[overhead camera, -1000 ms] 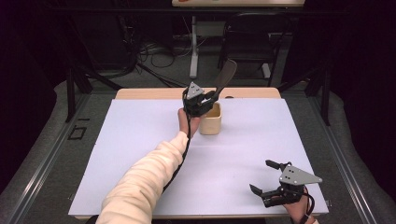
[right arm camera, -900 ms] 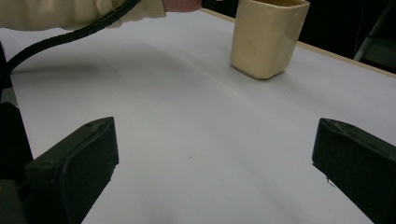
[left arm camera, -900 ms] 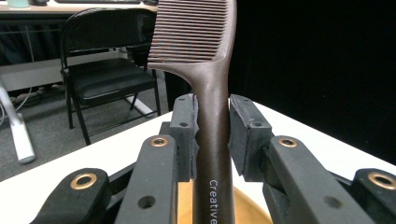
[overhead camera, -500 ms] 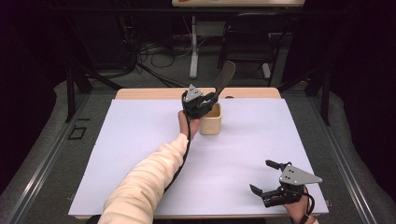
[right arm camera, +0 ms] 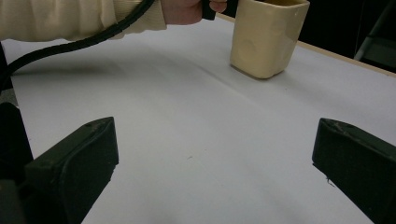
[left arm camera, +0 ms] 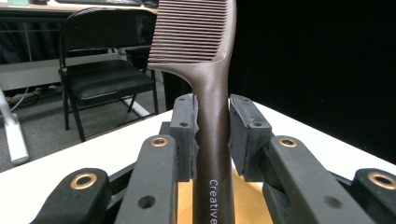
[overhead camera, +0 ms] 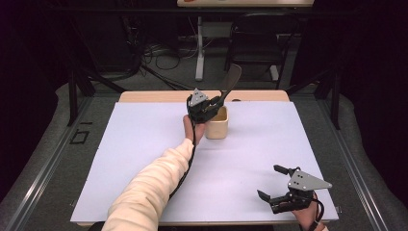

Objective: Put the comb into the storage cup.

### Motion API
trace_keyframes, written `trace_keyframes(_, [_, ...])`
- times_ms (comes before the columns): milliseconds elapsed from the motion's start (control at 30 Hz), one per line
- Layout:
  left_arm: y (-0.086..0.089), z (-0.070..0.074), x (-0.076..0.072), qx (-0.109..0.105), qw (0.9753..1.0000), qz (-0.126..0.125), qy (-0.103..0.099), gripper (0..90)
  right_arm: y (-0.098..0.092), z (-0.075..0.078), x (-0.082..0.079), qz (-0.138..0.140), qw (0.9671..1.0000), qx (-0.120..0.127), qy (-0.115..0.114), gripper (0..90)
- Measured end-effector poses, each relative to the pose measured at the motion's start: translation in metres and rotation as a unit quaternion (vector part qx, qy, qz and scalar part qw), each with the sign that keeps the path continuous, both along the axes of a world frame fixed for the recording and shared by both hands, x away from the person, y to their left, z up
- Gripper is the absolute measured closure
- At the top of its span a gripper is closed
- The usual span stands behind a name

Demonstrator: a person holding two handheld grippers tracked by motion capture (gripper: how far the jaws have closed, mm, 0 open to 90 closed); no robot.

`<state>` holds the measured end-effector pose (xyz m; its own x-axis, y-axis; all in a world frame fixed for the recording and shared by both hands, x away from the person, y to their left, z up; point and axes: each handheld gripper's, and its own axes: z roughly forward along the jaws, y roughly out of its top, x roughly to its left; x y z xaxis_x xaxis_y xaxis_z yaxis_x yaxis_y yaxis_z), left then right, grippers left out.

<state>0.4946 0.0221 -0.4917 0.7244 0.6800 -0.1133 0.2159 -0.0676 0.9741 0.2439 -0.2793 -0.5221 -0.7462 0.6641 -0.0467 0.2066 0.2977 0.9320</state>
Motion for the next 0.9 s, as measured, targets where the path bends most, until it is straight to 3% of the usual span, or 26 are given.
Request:
trace_keyframes(333, [0.0056, -0.0034, -0.0033, 0.000, 1.0000, -0.006, 0.003, 72.6, 0.0000, -0.0001, 0.0002, -0.001, 1.0000, -0.001, 0.000, 0.0])
trace_keyframes(467, [0.0047, -0.0006, -0.0039, 0.021, 0.9997, -0.014, 0.003, 72.5, 0.0000, -0.0001, 0.0002, 0.000, 1.0000, -0.001, -0.001, 0.0])
trace_keyframes(633, [0.0046, -0.0015, -0.0042, 0.025, 0.9995, -0.014, 0.011, 72.5, -0.0001, -0.0002, 0.0004, 0.000, 1.0000, -0.001, 0.000, 0.0])
trace_keyframes(900, [0.0025, -0.0054, -0.0076, 0.061, 0.9979, -0.010, 0.018, 72.4, 0.0002, -0.0002, 0.0002, -0.001, 1.0000, -0.001, 0.001, 0.0])
